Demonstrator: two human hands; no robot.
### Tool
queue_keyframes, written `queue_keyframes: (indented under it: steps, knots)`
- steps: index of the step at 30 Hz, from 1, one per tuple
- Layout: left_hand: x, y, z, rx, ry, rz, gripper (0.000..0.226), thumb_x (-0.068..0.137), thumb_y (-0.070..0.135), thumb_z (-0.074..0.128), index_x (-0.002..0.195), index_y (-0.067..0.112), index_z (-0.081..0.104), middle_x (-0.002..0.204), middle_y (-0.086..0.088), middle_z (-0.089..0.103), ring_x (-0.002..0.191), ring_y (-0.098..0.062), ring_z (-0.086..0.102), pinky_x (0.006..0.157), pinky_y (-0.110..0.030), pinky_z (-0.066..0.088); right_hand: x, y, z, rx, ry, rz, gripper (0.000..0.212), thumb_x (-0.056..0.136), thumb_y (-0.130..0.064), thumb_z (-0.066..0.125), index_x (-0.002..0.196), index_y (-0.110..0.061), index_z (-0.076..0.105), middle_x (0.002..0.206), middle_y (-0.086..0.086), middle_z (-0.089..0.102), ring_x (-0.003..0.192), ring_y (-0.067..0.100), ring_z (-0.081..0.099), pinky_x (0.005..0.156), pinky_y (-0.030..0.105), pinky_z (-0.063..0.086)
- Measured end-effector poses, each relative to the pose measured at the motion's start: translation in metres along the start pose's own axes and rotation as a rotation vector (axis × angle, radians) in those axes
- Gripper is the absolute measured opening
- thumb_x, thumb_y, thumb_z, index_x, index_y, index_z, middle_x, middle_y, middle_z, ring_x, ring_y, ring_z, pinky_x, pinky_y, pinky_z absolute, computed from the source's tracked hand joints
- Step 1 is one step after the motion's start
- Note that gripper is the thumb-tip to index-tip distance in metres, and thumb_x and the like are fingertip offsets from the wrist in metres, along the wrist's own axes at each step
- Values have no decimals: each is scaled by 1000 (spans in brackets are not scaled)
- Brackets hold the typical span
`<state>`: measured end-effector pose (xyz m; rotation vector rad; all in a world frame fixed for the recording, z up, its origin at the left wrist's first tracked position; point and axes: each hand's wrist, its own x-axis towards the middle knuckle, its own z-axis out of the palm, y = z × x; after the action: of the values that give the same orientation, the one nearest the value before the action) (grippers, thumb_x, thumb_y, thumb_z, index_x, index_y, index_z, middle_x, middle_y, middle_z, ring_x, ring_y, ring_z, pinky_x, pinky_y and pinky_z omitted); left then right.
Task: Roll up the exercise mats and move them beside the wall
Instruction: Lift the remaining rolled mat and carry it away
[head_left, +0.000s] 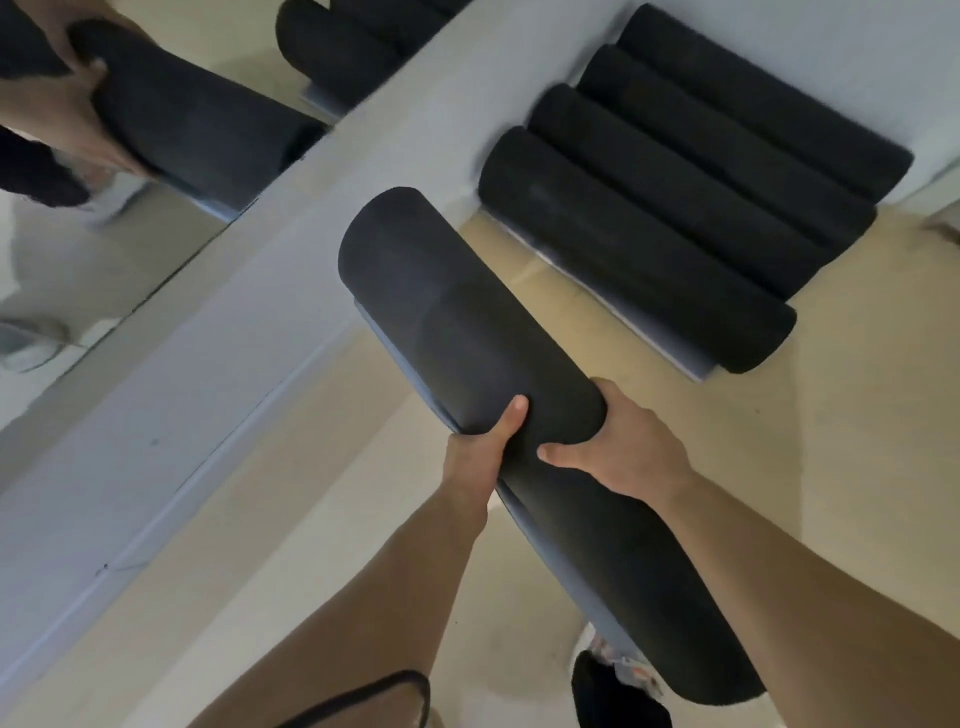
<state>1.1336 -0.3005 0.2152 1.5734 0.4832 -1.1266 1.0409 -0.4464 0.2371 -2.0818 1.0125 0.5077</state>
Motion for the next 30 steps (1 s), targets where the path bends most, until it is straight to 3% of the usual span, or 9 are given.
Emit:
queue_keyframes:
  steps: [4, 7, 11, 16, 20, 22, 24, 27, 30]
  knots:
    - [65, 25, 54, -1, 32, -18, 73, 51, 65, 88, 108, 25, 68, 114, 7, 75, 110, -16, 69, 97, -34, 55, 83, 24, -34, -25, -24, -24, 87, 66, -70, 81, 137, -36, 43, 114, -16, 59, 100, 14, 60, 81, 33, 50]
    - [112, 40, 87, -10, 66, -25, 76, 48, 67, 88, 108, 25, 68, 115, 7, 75, 111, -17, 70, 104, -37, 55, 141, 37, -50, -36, -46, -33, 90, 63, -70, 81, 137, -37, 44, 121, -14, 63, 111, 19, 64, 88, 38, 54]
    - [176, 50, 122, -61, 94, -27, 70, 53, 63, 85, 107, 23, 66, 113, 8, 73, 110, -16, 68, 99, -32, 54, 212, 53, -59, -25, -24, -72, 92, 61, -66, 87, 138, -36, 47, 130, -10, 62, 121, 20, 61, 97, 37, 51]
    - [249, 45, 158, -115, 91, -12, 37, 82, 53, 79, 99, 24, 64, 104, 12, 69, 99, -9, 66, 92, -30, 54, 291, 76, -62, -161, -35, -42, 105, 63, -72, 82, 150, -35, 34, 139, -1, 57, 126, 28, 57, 102, 45, 49]
    - [288, 46, 178, -139, 62, -34, 58, 86, 53, 77, 125, 14, 61, 111, 9, 68, 105, -14, 66, 93, -32, 58, 327, 87, -53, -296, 56, -43, 109, 69, -72, 78, 156, -31, 27, 145, 8, 50, 129, 34, 52, 99, 50, 50]
    - [298, 47, 183, -116, 56, -57, 47, 90, 51, 74, 118, 16, 62, 109, 9, 67, 100, -12, 66, 82, -29, 60, 330, 89, -45, -386, 123, -64, 107, 79, -67, 74, 161, -27, 18, 151, 12, 44, 133, 36, 47, 101, 52, 47]
    - [302, 51, 189, -53, 71, -86, 40, 92, 54, 70, 110, 21, 57, 112, 8, 66, 97, -12, 64, 75, -29, 56, 323, 92, -41, -497, 196, -105, 99, 87, -65, 67, 162, -24, 17, 152, 12, 44, 134, 36, 46, 101, 50, 47]
    - [301, 63, 190, 265, 129, -94, 64, 93, 69, 59, 132, 19, 51, 122, 4, 55, 108, -23, 55, 90, -40, 45, 312, 92, -49, -582, 229, -175, 81, 95, -56, 62, 160, -23, 25, 150, 11, 44, 133, 35, 45, 97, 49, 48]
    - [292, 84, 188, 588, 259, 7, 73, 97, 61, 59, 146, 8, 45, 136, -6, 59, 120, -32, 57, 99, -40, 46, 297, 84, -74, -577, 154, -173, 74, 97, -51, 58, 159, -23, 29, 148, 10, 46, 131, 35, 47, 97, 49, 47]
